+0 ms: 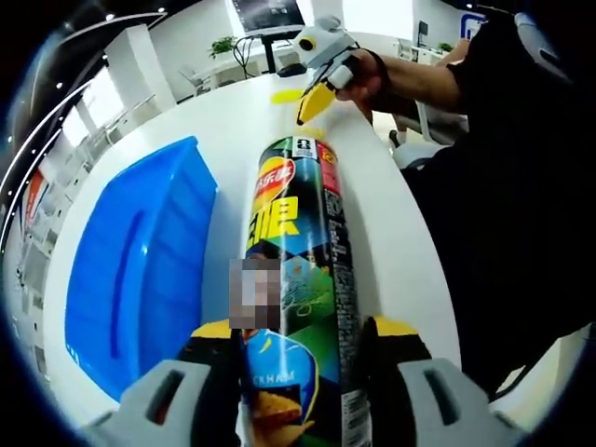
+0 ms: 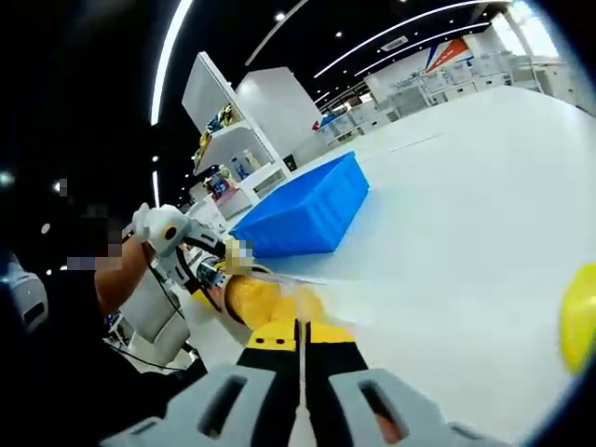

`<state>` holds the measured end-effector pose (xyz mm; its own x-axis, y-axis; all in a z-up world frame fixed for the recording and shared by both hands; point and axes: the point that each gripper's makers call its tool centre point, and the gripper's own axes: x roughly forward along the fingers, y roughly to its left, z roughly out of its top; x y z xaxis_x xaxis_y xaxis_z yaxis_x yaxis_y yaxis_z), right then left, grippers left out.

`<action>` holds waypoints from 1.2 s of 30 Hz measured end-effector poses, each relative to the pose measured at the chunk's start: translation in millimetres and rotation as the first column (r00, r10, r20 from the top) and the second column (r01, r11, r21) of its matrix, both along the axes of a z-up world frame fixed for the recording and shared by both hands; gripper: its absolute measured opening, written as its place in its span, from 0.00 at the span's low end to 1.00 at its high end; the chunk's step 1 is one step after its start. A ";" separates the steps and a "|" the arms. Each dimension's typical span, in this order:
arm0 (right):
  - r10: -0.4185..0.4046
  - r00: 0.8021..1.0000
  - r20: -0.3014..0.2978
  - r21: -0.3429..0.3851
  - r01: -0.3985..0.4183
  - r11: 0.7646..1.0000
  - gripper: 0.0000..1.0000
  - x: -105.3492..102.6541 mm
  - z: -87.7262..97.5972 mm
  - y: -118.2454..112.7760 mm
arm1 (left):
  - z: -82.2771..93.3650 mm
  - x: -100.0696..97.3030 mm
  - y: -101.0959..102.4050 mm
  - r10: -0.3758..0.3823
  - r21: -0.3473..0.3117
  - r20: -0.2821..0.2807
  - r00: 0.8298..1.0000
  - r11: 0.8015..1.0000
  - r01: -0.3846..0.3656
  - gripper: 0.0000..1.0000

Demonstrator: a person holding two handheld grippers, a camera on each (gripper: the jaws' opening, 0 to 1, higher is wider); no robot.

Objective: Open the lid of the chip container on the table, take out the chips, place them into the box in front of the container, and close the lid

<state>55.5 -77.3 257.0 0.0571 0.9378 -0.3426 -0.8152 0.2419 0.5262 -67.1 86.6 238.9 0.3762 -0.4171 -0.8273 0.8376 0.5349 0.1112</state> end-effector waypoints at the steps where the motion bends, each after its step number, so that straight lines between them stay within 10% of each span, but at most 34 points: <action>1: -0.008 1.000 0.003 0.000 0.008 1.000 0.01 1.2 0.3 -2.1 | -0.1 0.2 0.2 0.000 -0.001 0.000 1.000 1.000 0.000 0.54; 30: 0.005 0.971 0.238 0.012 -0.008 1.000 0.11 8.0 18.9 -20.3 | -0.2 0.8 -1.0 -0.010 -0.010 -0.003 1.000 1.000 0.010 0.54; 36: 0.050 0.845 0.533 -0.059 -0.022 0.998 0.11 3.1 44.2 -24.8 | 0.0 -1.1 -7.7 -0.008 -0.012 -0.006 1.000 1.000 0.008 0.55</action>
